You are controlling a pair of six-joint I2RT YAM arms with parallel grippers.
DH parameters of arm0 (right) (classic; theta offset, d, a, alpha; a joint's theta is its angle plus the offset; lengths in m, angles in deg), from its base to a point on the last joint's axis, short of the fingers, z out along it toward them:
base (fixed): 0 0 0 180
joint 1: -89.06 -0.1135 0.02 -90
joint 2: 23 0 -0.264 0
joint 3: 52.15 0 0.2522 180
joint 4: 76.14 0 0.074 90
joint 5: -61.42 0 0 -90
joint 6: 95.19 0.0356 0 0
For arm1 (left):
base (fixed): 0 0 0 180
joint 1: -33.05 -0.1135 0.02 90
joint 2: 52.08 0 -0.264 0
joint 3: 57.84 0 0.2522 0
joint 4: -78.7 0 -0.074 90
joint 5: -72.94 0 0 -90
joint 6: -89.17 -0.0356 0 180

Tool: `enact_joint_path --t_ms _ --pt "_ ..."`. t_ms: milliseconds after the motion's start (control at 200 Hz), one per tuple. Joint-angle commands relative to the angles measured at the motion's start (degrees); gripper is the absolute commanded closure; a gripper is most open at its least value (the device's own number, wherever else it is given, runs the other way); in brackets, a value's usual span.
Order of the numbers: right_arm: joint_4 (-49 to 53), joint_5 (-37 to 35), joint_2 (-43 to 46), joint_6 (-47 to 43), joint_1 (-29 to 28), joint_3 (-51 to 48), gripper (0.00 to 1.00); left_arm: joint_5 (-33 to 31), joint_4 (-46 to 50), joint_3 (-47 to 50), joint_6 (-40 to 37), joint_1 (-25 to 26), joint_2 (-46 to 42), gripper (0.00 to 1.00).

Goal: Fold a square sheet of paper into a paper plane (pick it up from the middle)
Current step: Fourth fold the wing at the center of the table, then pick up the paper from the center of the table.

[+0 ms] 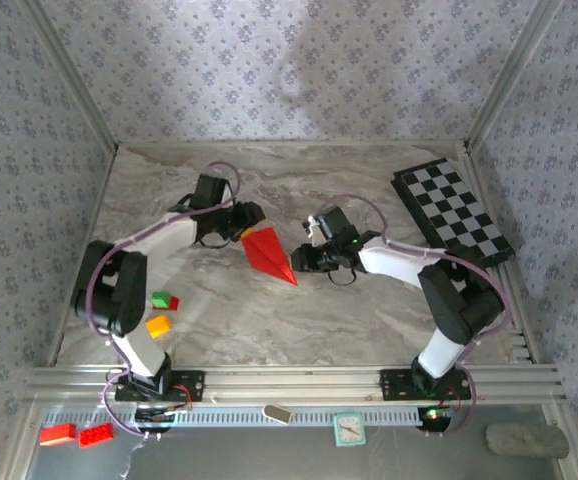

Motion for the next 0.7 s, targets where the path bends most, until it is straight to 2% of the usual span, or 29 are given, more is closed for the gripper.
enact_joint_path --t_ms 0,175,330,465,695 --pt "-1.41 0.67 -3.19 -1.21 -0.32 3.16 0.66 -3.32 -0.76 4.31 3.00 -1.89 -4.40 0.43" --pt "-1.99 3.14 -8.21 -2.30 0.40 7.18 0.66 -5.29 -1.09 10.22 4.53 -3.88 -10.57 0.33" --pt "-2.78 5.98 -11.95 -2.78 0.82 10.24 0.68 -5.82 -1.98 14.04 4.99 -4.46 -13.14 0.17" --pt "-3.15 7.89 -14.34 -2.88 1.01 12.17 0.73 -6.26 -2.42 15.61 4.50 -4.56 -14.18 0.08" --pt "-3.50 9.01 -16.22 -3.32 1.23 13.51 0.78 -6.63 -2.63 16.51 4.15 -4.62 -15.12 0.00"
